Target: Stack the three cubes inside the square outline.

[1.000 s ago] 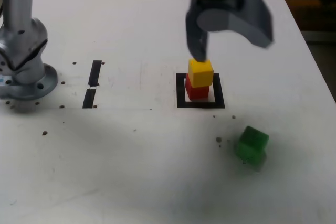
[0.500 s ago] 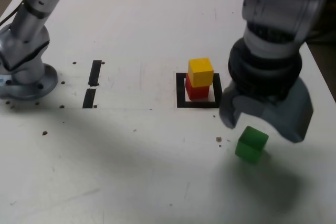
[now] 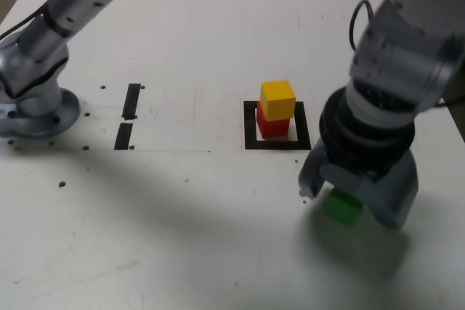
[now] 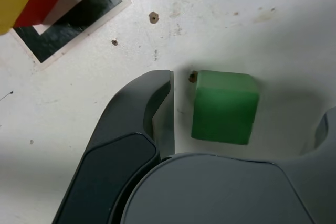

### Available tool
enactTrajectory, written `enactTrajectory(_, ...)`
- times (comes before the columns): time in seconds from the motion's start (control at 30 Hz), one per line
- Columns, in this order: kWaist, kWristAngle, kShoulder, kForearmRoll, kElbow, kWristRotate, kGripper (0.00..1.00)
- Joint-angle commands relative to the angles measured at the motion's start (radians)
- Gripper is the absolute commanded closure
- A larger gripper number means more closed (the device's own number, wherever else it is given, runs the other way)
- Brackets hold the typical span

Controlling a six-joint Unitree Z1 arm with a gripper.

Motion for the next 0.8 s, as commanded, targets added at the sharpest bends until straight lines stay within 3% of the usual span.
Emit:
enactTrajectory(0.0, 0.0, -0.006, 0.013, 0.008, -0.016, 0.003, 0.32)
enactTrajectory(0.2, 0.004, 0.002, 0.01, 0.005, -0.014, 0.002, 0.59)
enactTrajectory(0.37, 0.008, 0.003, 0.01, -0.001, -0.01, 0.0, 0.76)
enactTrajectory(0.47, 0.012, 0.0, 0.01, -0.006, -0.006, 0.001, 0.81)
enactTrajectory(0.77, 0.02, -0.004, 0.013, -0.008, 0.004, 0.002, 0.81)
